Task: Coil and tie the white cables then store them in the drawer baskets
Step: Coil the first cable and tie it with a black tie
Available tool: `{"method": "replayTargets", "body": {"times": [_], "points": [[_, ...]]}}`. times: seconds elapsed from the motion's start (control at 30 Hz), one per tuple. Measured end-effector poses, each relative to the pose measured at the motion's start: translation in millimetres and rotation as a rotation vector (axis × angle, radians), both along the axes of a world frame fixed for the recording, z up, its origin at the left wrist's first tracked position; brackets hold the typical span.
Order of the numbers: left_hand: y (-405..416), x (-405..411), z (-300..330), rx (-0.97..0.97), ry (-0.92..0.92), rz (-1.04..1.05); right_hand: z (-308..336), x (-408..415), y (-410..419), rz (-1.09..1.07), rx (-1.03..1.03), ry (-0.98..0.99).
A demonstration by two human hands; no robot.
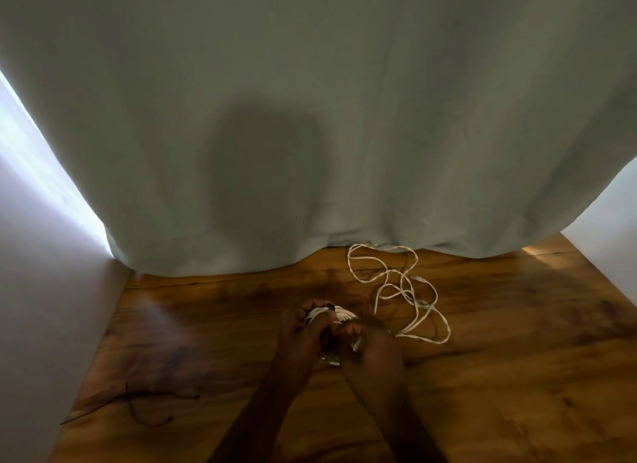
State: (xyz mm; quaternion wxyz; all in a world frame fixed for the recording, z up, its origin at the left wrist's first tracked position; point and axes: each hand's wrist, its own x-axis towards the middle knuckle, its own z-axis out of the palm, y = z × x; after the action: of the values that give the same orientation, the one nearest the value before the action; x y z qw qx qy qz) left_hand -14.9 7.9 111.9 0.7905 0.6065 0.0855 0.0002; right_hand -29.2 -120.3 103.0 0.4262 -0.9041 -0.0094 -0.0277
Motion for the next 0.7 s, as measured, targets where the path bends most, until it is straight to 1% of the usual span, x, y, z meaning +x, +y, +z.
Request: {"method": "replayTargets", "body": {"times": [0.07, 0.1, 0.13, 0.2, 0.23, 0.4, 0.5, 0.63, 0.7], "points": [[-1.8, -0.9, 3.7, -0.010, -0.021, -0.034, 0.2, -6.6, 3.0, -0.026, -0.248, -0.077], [-2.5, -1.1, 5.0, -0.007, -0.025, -0.041, 0.4, -8.1, 3.7, -0.024, -0.296, -0.104], [-3.1, -0.9, 5.8, -0.002, -0.032, -0.038, 1.0, -7.9, 2.6, -0.018, -0.260, -0.110], [-2.5, -1.1, 5.1, -0.001, -0.057, -0.025, 1.3, -4.0, -1.1, 0.008, -0.047, -0.085], [-1.7, -1.7, 4.5, -0.003, -0.071, -0.017, -0.2, -2.1, -2.2, 0.038, 0.014, -0.059], [3.1, -6.0, 4.5, 0.014, -0.097, -0.014, -4.6, -2.5, 3.0, 0.071, 0.020, -0.071], [5.5, -7.4, 4.3, 0.025, -0.094, 0.006, 2.9, -2.2, 7.5, 0.061, 0.114, -0.019], [7.2, -9.1, 1.2, 0.031, -0.024, 0.002, 11.6, 1.9, 7.7, 0.065, 0.483, 0.200], [8.1, -9.1, 1.5, 0.032, -0.004, 0.001, 11.4, 1.4, 7.1, 0.060, 0.570, 0.254]]}}
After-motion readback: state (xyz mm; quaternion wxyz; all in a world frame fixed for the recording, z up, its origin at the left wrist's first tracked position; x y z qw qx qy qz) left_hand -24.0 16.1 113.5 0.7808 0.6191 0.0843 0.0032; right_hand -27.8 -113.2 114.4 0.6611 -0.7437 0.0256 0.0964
